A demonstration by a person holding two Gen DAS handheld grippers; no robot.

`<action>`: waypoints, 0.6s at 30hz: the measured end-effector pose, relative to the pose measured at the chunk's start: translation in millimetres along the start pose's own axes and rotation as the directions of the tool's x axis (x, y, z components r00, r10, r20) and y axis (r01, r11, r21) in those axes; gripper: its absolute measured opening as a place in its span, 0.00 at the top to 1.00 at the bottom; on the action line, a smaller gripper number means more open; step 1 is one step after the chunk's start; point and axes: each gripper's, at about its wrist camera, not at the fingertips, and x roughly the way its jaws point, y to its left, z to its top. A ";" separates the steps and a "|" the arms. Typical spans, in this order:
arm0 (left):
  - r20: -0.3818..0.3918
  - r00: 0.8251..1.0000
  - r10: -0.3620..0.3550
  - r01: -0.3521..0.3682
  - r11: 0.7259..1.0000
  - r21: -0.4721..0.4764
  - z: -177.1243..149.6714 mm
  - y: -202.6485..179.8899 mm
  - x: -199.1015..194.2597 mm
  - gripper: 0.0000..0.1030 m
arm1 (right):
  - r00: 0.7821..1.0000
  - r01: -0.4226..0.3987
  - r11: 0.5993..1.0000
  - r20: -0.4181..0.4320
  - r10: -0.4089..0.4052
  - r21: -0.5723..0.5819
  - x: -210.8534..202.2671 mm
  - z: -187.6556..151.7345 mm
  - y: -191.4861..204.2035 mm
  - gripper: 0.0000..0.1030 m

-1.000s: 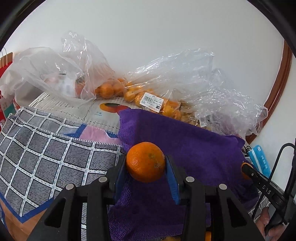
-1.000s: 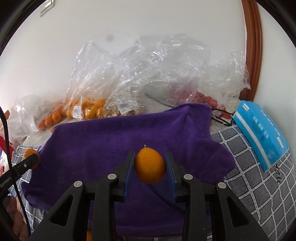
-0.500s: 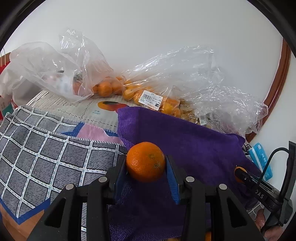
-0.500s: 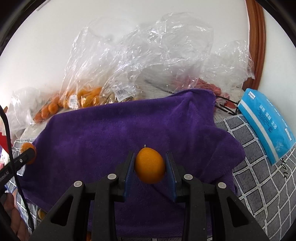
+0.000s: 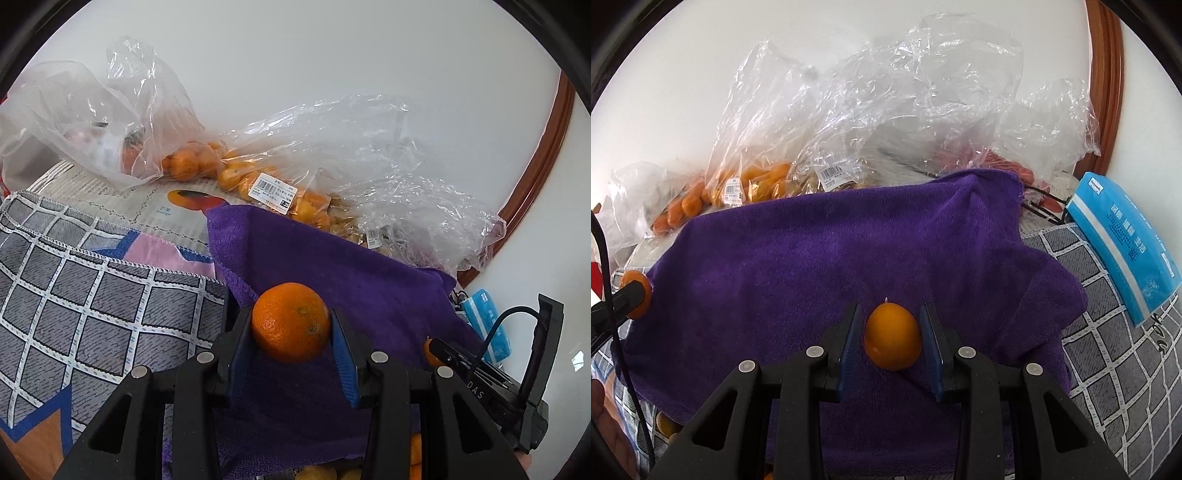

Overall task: Organize fruits
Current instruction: 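Lower and release the large orange onto the towel while the right tool releases the oval orange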

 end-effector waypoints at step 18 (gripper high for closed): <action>0.017 0.999 -0.038 0.037 0.997 0.065 -5.2 -12.4 -4.5 0.62 | 1.000 -0.026 1.000 0.005 0.026 0.006 -5.5 -0.9 3.5 0.57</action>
